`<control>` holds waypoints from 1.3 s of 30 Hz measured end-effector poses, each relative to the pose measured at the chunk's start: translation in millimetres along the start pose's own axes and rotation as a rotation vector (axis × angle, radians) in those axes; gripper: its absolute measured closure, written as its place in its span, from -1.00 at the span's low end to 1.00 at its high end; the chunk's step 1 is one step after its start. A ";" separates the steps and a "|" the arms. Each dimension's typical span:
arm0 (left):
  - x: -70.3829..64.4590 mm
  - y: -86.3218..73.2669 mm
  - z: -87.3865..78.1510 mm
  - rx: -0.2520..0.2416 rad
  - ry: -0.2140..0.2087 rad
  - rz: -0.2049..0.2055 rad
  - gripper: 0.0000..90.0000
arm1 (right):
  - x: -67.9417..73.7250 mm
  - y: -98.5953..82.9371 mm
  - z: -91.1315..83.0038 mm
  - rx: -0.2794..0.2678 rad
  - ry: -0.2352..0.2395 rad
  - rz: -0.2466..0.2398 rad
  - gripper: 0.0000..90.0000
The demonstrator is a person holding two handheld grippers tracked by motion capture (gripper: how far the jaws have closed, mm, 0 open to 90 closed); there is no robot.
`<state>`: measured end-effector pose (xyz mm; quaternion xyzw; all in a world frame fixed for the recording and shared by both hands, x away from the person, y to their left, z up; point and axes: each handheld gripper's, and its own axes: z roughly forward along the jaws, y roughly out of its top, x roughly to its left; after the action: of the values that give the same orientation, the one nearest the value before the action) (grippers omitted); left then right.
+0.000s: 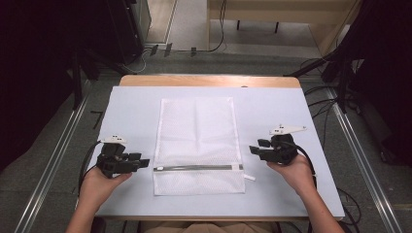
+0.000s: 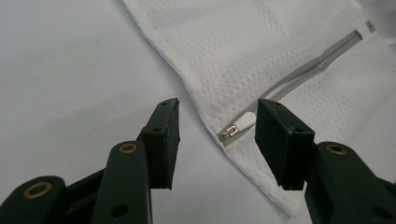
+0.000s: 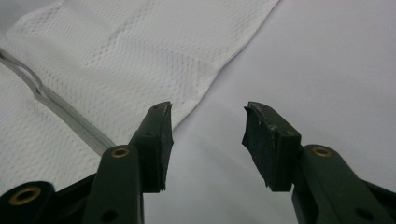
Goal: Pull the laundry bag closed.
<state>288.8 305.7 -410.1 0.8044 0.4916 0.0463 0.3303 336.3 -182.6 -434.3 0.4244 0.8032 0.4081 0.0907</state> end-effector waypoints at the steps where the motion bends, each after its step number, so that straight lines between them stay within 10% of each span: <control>1: 0.2 0.1 1.7 0.003 -0.002 -0.004 0.09 | 0.1 0.3 -0.3 0.000 -0.002 0.003 0.18; 11: 8.4 -1.4 3.6 -0.016 -0.039 -0.051 0.05 | -0.9 0.5 3.7 0.022 -0.029 -0.009 0.06; 39: 14.4 -3.1 2.6 -0.044 -0.048 -0.017 -0.02 | 8.0 2.7 8.0 0.045 0.014 -0.010 0.16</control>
<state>294.9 317.1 -417.6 0.7937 0.4893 0.0351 0.3598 336.9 -171.1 -435.9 0.4197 0.8148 0.3925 0.0775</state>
